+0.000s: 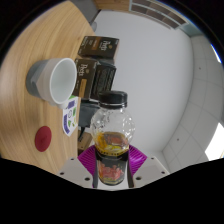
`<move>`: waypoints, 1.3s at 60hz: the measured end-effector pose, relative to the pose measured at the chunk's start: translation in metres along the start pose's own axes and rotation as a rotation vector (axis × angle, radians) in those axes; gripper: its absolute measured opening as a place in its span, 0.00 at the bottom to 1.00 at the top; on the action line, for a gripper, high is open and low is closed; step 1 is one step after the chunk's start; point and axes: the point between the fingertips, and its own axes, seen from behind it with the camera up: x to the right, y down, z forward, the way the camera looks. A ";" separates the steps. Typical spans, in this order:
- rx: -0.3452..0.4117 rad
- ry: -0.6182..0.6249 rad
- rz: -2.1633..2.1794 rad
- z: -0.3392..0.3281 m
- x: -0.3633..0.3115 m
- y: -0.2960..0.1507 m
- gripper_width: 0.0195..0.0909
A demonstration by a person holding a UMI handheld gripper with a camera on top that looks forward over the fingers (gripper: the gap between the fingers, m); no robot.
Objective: Pour water
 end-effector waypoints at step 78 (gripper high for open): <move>0.200 -0.676 1.594 0.022 -0.083 -0.006 0.28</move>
